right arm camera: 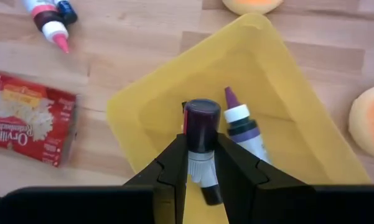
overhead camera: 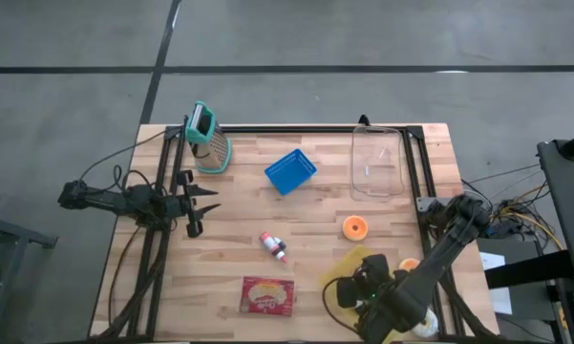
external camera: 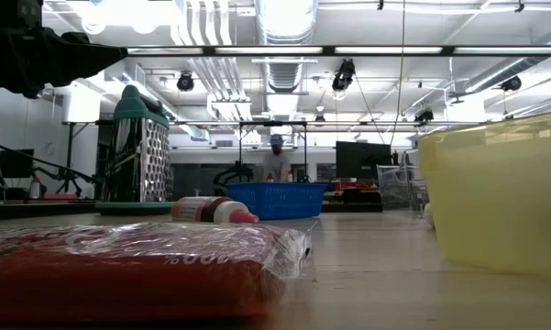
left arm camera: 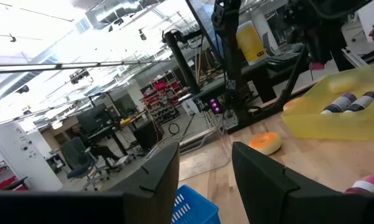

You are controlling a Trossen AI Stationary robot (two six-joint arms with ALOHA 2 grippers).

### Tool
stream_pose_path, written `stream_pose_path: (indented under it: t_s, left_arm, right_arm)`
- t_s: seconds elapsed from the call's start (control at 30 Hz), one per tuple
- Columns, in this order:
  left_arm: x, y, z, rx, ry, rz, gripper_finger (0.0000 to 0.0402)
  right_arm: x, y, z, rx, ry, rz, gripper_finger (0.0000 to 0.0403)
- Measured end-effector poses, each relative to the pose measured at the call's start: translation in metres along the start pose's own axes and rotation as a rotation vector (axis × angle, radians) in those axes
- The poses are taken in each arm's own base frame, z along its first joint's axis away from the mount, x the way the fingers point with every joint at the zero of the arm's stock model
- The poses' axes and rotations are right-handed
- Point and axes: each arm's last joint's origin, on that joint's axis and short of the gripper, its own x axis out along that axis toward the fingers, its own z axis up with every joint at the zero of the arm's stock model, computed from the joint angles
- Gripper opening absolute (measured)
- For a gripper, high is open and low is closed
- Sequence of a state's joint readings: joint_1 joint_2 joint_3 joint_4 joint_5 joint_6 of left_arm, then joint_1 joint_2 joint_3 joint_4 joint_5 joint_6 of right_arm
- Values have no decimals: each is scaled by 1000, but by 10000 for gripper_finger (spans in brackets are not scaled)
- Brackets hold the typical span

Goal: Pick & Place Food Item
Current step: Put the small dark red food coloring into the yellow bin

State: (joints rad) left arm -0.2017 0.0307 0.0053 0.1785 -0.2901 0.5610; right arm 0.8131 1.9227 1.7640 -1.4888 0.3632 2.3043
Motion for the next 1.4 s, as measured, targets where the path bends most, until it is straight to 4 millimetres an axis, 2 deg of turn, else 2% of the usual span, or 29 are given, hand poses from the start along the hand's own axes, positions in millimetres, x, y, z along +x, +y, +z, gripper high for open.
stream_pose_path:
  t_s: [0.33, 0.67, 1.13, 1.27, 1.4]
  left_arm:
    - [0, 0, 0, 0, 0, 0, 152]
    - [0, 0, 0, 0, 0, 0, 152]
    - [0, 0, 0, 0, 0, -1, 152]
    - [0, 0, 0, 0, 0, 0, 152]
    - [0, 0, 0, 0, 0, 0, 152]
  right_arm:
    - [22, -10, -16, 37, 203, -95, 68]
    - [21, -20, -36, 19, 291, -80, 68]
    - [9, -47, -60, -274, 310, -32, 68]
    - [16, -49, -66, -378, 299, -33, 68]
    - [32, -48, -79, -467, 285, -49, 68]
